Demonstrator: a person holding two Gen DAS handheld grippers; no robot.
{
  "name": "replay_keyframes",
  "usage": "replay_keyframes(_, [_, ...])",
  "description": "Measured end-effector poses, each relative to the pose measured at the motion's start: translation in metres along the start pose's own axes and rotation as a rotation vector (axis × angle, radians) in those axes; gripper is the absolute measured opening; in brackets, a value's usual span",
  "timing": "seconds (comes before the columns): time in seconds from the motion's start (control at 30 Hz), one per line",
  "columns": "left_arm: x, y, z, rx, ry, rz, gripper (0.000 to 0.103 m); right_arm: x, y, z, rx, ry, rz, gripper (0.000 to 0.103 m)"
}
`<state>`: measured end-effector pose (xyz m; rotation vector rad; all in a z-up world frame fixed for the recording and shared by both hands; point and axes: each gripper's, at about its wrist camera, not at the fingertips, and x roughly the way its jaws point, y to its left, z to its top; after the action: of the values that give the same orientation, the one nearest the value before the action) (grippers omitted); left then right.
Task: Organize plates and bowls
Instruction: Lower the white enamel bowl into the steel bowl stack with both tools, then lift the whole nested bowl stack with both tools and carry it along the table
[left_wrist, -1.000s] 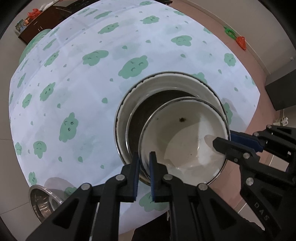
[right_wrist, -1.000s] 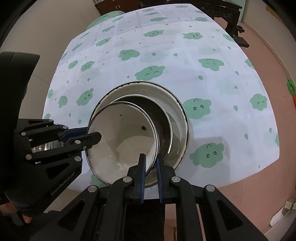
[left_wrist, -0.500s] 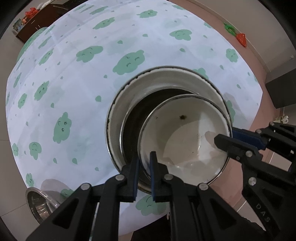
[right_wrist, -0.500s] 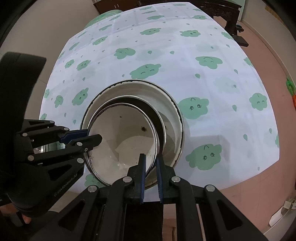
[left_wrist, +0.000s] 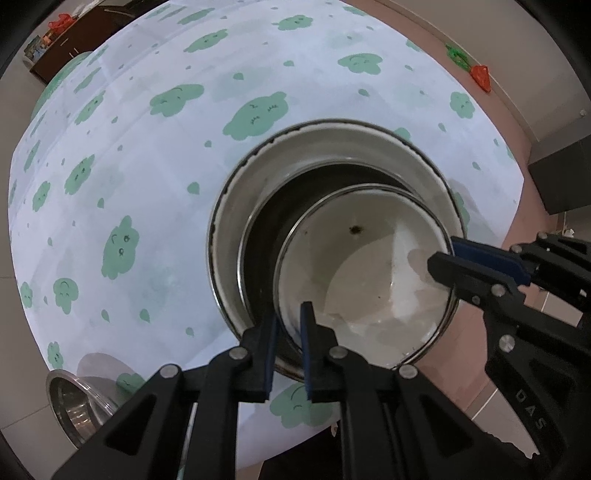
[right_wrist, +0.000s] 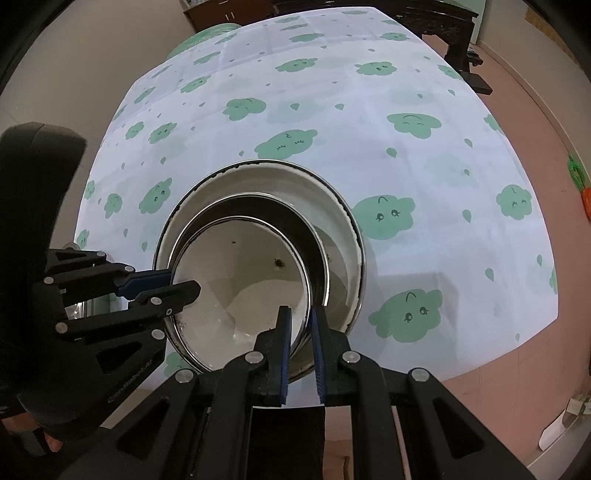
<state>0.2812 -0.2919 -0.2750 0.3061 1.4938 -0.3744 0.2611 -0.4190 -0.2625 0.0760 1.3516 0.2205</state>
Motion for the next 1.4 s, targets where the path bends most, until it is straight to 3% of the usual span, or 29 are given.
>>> replay_keyframes(0.13, [-0.003, 0.001, -0.002, 0.000, -0.007, -0.002, 0.009, -0.001, 0.001, -0.001, 0.003, -0.003, -0.006, 0.013])
replay_keyframes(0.37, [-0.015, 0.005, -0.001, -0.006, -0.046, 0.011, 0.022, -0.007, 0.003, 0.000, 0.008, -0.022, 0.013, 0.013])
replay_keyframes(0.8, [-0.034, 0.025, -0.002, -0.060, -0.103, 0.013, 0.022, -0.019, 0.006, 0.007, -0.014, -0.060, 0.003, 0.013])
replay_keyframes(1.4, [-0.017, 0.062, -0.007, -0.204, -0.066, -0.044, 0.022, -0.014, -0.017, 0.012, 0.037, -0.066, -0.035, 0.013])
